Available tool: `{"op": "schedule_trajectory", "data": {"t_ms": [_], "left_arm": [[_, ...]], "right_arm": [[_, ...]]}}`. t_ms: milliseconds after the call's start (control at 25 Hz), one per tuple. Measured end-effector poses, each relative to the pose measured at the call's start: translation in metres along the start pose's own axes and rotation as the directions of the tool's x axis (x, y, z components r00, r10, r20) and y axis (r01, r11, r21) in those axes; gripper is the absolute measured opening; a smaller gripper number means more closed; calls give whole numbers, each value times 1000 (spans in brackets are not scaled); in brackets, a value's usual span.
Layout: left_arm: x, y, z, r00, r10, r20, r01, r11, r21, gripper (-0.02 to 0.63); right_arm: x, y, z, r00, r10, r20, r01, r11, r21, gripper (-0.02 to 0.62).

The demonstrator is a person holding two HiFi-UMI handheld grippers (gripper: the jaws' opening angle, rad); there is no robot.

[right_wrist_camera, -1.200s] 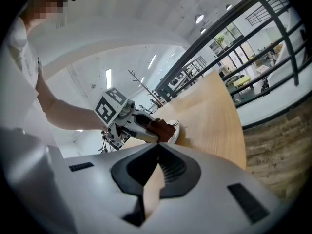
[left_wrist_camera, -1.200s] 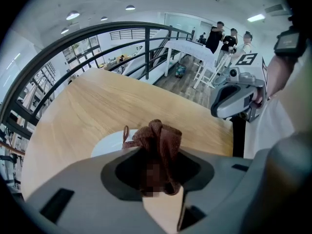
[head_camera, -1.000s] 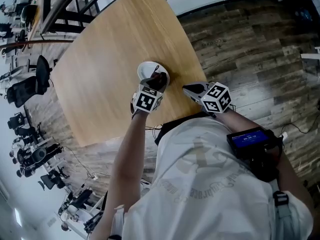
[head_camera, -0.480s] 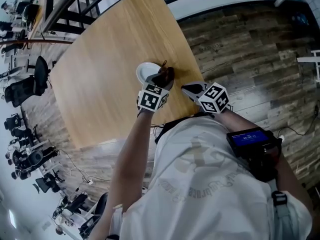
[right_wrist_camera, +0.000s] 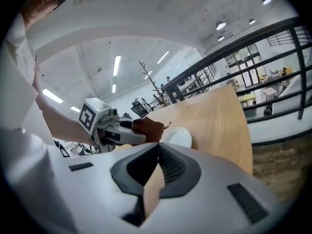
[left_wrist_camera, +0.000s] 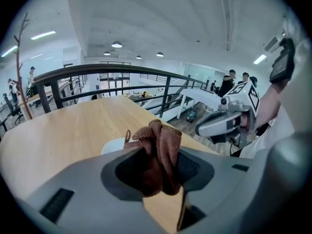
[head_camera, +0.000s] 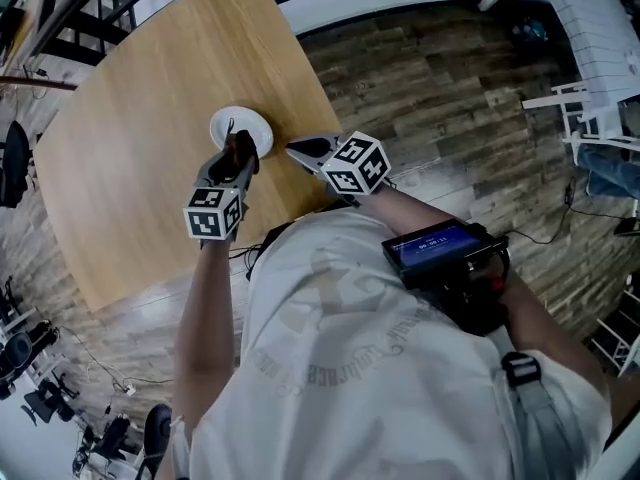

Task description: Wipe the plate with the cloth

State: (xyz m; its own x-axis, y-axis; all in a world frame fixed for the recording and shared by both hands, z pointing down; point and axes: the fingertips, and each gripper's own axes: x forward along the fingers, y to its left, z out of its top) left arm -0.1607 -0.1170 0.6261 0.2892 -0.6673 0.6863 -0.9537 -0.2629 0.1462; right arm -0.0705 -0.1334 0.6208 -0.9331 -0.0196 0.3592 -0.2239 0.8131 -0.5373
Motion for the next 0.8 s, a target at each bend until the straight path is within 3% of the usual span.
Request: {"op": "schedule_trajectory", "data": {"t_ms": [240,440,800], "left_arm": [[-39,4,-22,996,36,87,-33,999,-40,170],[-70,6,-30,980,68,186,-42,989,-139,170],[-97,6,-66,970,28,242,19,981,-191,170]], "right_arm": [[3,20,40,995,4,99,-2,1000,-22,14],[-5,47,68,987,44,157,-28,994,-104,14],[-14,68,40,986,-20,164,37,994,-101,14]]}}
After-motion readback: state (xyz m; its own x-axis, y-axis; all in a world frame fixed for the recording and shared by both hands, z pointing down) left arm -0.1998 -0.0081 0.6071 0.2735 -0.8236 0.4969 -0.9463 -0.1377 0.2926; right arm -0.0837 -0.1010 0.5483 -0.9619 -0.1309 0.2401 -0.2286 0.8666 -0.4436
